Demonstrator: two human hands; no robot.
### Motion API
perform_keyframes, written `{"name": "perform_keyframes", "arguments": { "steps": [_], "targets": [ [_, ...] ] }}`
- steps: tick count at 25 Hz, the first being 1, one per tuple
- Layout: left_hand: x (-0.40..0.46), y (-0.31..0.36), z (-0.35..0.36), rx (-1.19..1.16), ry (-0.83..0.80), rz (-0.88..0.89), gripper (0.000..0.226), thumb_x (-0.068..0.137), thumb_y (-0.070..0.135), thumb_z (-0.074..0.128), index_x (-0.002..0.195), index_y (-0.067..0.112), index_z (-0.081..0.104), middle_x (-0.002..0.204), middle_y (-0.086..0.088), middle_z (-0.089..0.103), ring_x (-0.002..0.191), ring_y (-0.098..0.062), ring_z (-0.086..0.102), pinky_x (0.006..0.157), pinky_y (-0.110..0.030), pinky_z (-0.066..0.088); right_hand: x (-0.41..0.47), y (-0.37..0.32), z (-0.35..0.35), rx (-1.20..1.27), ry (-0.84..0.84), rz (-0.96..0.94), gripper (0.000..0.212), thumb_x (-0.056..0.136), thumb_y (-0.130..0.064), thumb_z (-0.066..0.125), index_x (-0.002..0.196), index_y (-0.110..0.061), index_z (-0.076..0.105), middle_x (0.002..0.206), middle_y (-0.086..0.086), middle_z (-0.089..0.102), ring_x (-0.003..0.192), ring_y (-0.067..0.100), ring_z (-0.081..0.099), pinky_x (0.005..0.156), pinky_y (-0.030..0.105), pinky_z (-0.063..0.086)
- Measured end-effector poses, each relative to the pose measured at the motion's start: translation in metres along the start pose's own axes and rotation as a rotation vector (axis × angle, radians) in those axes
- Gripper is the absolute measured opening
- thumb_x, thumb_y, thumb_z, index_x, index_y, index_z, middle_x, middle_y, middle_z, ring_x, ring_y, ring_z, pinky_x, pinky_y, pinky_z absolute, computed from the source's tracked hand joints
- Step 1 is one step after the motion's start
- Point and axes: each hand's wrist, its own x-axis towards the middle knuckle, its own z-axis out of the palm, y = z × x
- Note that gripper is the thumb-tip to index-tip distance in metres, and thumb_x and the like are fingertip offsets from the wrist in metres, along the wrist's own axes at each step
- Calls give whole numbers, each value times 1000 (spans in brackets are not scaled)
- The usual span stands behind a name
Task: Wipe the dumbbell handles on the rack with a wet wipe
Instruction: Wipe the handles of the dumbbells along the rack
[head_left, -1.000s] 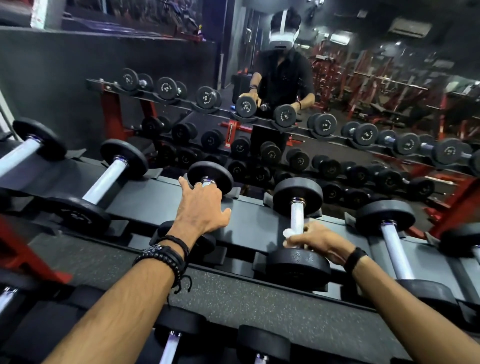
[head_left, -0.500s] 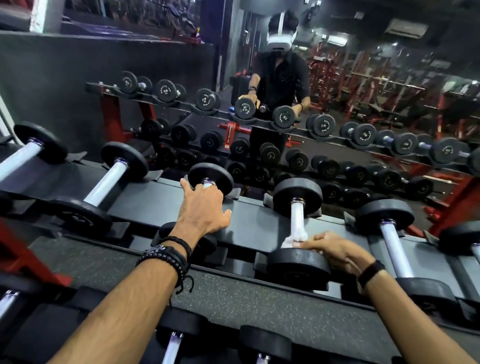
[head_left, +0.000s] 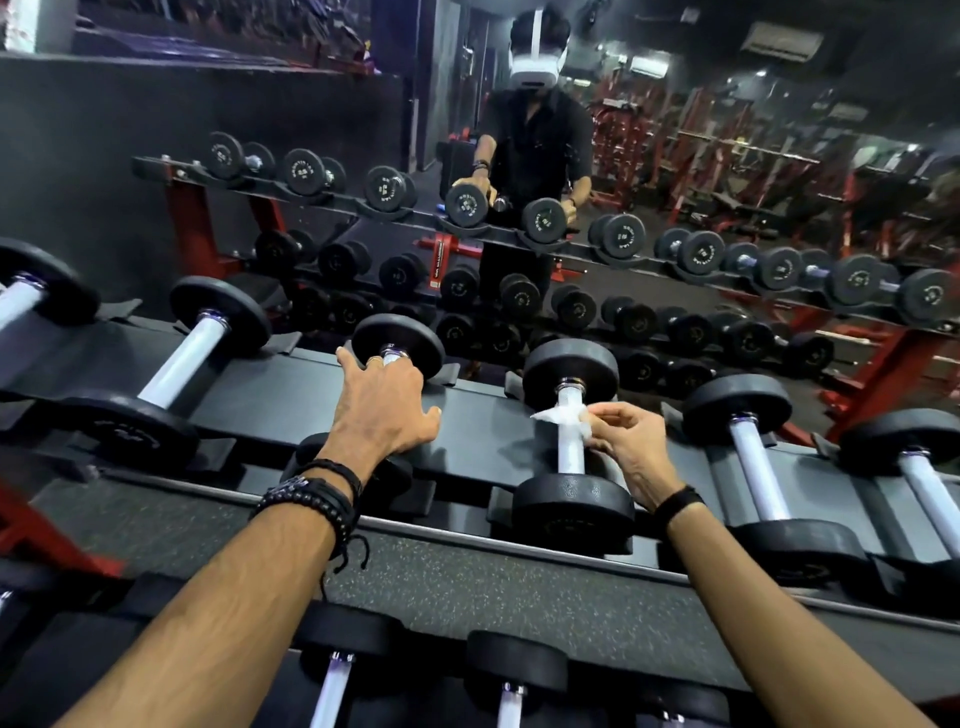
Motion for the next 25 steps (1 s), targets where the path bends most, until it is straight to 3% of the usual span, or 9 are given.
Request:
{"name": "perform_keyframes", "arguments": {
  "steps": [4,6,8,10,13,16,18,21,25],
  "targets": [
    [-1,0,-2,-23,13,-9,38,81,52,54,88,17,66,92,0,63,90,-23,59,108,-65,22,16,-8,18,-418,161,-318,4,75,-11,75,73,-14,73,72,4,71,64,11,64,66,24,52],
    [-2,-1,-2,-41,23,-12,36,80,51,55,86,17,65,89,-1,64,87,-24,60,108,-65,23,14,-13,20,-515,162,-367,4,76,-15,75,73,-17,73,70,-1,70,64,8,63,69,26,53],
    [-2,0,-2,-29,29,-13,37,80,52,54,85,17,65,88,-1,64,87,-24,60,107,-64,25,0,-18,14,-525,68,-293,6,77,-8,75,73,-12,73,60,-3,66,53,4,58,62,28,55],
    [-2,-1,0,-16,25,-3,38,80,52,53,85,17,65,89,-2,64,87,-25,60,107,-64,25,-18,-17,-4,-561,-95,-171,12,76,3,74,68,-6,71,50,-7,62,45,-3,52,52,17,51],
    [1,-1,2,21,19,17,40,81,53,51,86,16,65,93,-3,62,87,-26,59,106,-64,24,-34,-9,-24,-589,-235,-32,31,75,9,73,56,-14,67,47,-12,61,44,-6,49,51,12,41],
    [1,1,2,41,21,28,42,80,55,50,88,17,66,95,-2,62,89,-26,59,106,-64,24,-20,-10,-8,-453,-63,-16,21,77,7,72,62,-8,68,50,-8,64,46,0,55,50,19,50],
    [0,-1,0,25,26,12,42,80,55,50,88,17,66,95,-2,63,89,-25,59,106,-64,25,-6,-18,16,-446,118,-151,13,77,-3,74,66,-11,71,58,-3,68,54,8,62,58,27,56],
    [-1,-1,1,-4,29,14,41,80,55,49,87,18,66,93,-1,64,88,-24,60,106,-64,25,12,-25,34,-571,255,-332,8,75,-15,75,68,-16,71,62,-1,65,60,10,59,64,22,46],
    [0,-3,3,6,35,14,41,80,56,48,85,19,65,90,0,64,85,-23,59,106,-63,25,27,-8,28,-432,342,-174,13,75,-16,74,63,-15,67,64,5,65,58,16,60,62,27,51]
  ]
}}
